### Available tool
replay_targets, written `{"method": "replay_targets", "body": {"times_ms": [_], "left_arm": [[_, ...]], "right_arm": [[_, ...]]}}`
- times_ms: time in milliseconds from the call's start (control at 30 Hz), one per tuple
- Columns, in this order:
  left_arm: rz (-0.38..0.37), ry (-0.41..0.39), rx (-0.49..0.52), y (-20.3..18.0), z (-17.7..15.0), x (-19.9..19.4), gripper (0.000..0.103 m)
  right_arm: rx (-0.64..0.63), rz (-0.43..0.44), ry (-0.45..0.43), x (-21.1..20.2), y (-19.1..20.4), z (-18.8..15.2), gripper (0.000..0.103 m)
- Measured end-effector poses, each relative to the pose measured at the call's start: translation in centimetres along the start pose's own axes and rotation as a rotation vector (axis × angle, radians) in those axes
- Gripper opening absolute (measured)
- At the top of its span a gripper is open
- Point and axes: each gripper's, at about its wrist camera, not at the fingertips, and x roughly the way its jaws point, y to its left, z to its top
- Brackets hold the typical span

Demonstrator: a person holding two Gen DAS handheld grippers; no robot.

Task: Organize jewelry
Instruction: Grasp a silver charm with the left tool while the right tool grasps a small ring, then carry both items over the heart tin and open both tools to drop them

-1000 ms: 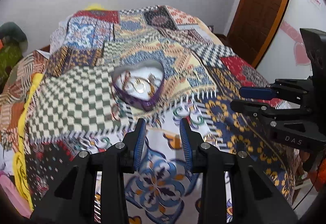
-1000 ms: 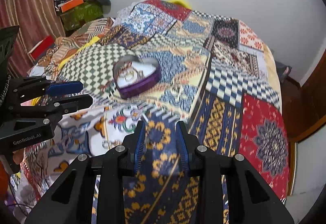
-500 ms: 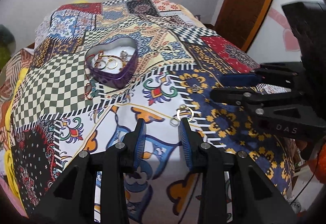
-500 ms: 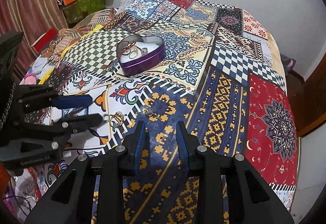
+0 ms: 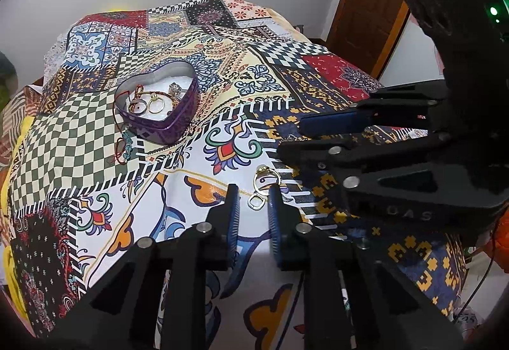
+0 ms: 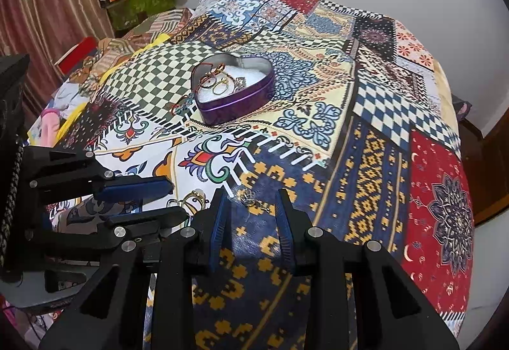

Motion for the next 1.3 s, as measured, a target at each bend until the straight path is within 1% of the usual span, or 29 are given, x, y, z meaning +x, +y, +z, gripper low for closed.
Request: {"method": "replay_targets", "body": {"times_ms": [33,100,167,200,233,367,600,900,1133,1300], "left_arm": [[0.0,-0.002,-0.001,0.1,0.0,0.0,0.01],[-0.003,-0.006,-0.008,0.2,-0.1,0.0,0.01],[-0.002,-0.01,-0.014,0.2,-0.1,0.0,0.01],[-0.001,-0.012,-0.016,0.2,-0.2,0.0,0.009],[0.001,-0.013,-0.018,0.1,-0.2,-0.1,0.009],[0.0,-0.018,-0.026,0.1,-0.3,-0.5,0.009],[0.022,-0.04,-0.057,0.7,0.0,-1.6,0.009],[0.063,-0.106,-0.083,1.9,1.1,-4.1,0.009],[0.09,-0.176,-0.098,2.7,2.7,-6.4,0.009],[0.103,-0.216,-0.104,3.3,3.9,-7.3,0.009]], "right_arm": [[-0.006,-0.001,0.0,0.1,0.1,0.0,0.028],[-0.012,-0.001,-0.007,0.1,0.2,0.0,0.027],[-0.016,0.006,-0.007,0.2,0.2,0.1,0.017],[-0.015,0.012,-0.004,0.3,0.1,0.0,0.01],[-0.01,0.013,-0.002,0.3,0.1,0.0,0.01],[0.015,0.02,-0.016,0.0,-0.3,-0.1,0.009],[0.038,0.009,-0.042,-1.1,-0.6,0.1,0.009],[0.051,-0.012,-0.119,-3.9,-0.5,1.2,0.009],[0.059,-0.013,-0.183,-6.1,-0.3,2.3,0.009],[0.058,-0.009,-0.226,-7.2,0.0,3.2,0.009]]}}
